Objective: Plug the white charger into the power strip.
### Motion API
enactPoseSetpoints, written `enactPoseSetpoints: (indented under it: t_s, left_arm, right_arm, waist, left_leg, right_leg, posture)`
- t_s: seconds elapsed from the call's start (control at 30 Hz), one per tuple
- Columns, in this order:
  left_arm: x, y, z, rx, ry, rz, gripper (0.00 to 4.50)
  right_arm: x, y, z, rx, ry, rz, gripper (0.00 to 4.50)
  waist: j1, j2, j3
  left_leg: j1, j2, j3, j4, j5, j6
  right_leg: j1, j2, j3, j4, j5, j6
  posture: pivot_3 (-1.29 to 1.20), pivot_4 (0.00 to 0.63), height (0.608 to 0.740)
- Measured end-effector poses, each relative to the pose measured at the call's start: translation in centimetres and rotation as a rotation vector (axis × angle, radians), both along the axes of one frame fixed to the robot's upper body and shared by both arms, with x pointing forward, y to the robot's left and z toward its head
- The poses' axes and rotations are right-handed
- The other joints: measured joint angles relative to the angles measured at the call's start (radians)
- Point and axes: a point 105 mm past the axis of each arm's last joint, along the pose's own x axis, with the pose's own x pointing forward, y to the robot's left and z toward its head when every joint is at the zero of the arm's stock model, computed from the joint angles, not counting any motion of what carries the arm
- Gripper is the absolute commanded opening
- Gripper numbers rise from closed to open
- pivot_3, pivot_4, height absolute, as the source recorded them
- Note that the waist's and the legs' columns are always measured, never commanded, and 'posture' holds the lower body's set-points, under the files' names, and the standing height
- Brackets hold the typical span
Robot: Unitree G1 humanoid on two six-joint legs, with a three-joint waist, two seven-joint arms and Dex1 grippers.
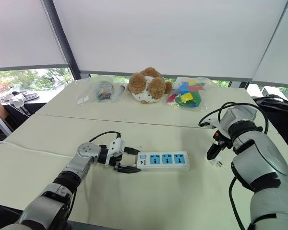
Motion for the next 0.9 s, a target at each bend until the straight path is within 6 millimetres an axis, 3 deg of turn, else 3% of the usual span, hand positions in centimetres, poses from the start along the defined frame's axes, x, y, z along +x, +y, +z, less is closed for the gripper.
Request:
enactPoseSetpoints:
  t_s: [0.2,0.43,0.57,0.67,0.8,0.9]
  left_arm:
    - [0.0,-0.1,-0.2,-0.012,-0.002,0.018,2.92]
    - [0.1,-0.1,-0.3,-0.014,0.006,0.018,2.92]
    - [0.2,-0.2,-0.2,-0.008,0.021,0.001,2.92]
    - [0.3,-0.4,0.0,0.004,0.033,-0.027,2.92]
    - [0.4,0.1,0.4,0.05,0.038,-0.068,2.92]
    - [0.7,0.5,0.7,0.093,0.046,-0.095,2.92]
  right_arm:
    - [-0.2,0.0,-0.8,-0.011,0.032,0.01,0.7]
    - [0.0,0.5,-0.3,0.045,0.009,0.022,0.71]
    - [0.9,1.8,2.3,0.16,-0.131,0.156,0.71]
    - [1.0,3.7,4.5,0.398,-0.336,0.305,0.71]
    - [-1.4,6.2,4.1,0.689,-0.48,0.43,0.71]
    - [-2.0,8.8,4.8,0.893,-0.675,0.449,0.71]
  waist:
    - [-0.002,0.001,0.0]
    - [-0.003,0.001,0.0]
    - [-0.004,0.002,0.0]
    - [-0.004,0.001,-0.001]
    - [-0.01,0.0,0.0]
    - [-0.028,-0.001,0.0]
  left_leg:
    - [0.001,-0.001,0.0,0.002,0.0,0.0]
    - [0.002,-0.001,-0.001,0.003,0.0,0.0]
    - [0.002,-0.001,-0.002,0.003,0.0,0.0]
    - [0.002,-0.001,-0.004,0.003,-0.001,0.001]
    - [0.001,-0.001,-0.004,0.002,-0.003,0.004]
    - [0.003,0.0,-0.005,0.0,-0.003,0.004]
  right_leg:
    - [0.003,0.0,0.0,0.0,0.0,0.0]
    - [0.005,0.0,0.0,-0.001,0.0,0.0]
    - [0.005,0.0,0.0,-0.002,0.0,0.004]
    - [0.008,0.0,-0.001,-0.003,-0.001,0.007]
    - [0.007,0.0,-0.001,-0.003,-0.002,0.008]
    - [0.006,0.002,-0.001,-0.001,-0.002,0.008]
  posture:
    - [0.0,0.15,0.739]
    - [0.0,0.15,0.739]
    - [0.0,0.15,0.739]
    - [0.0,0.15,0.739]
    - [0.0,0.15,0.739]
    - [0.0,0.15,0.739]
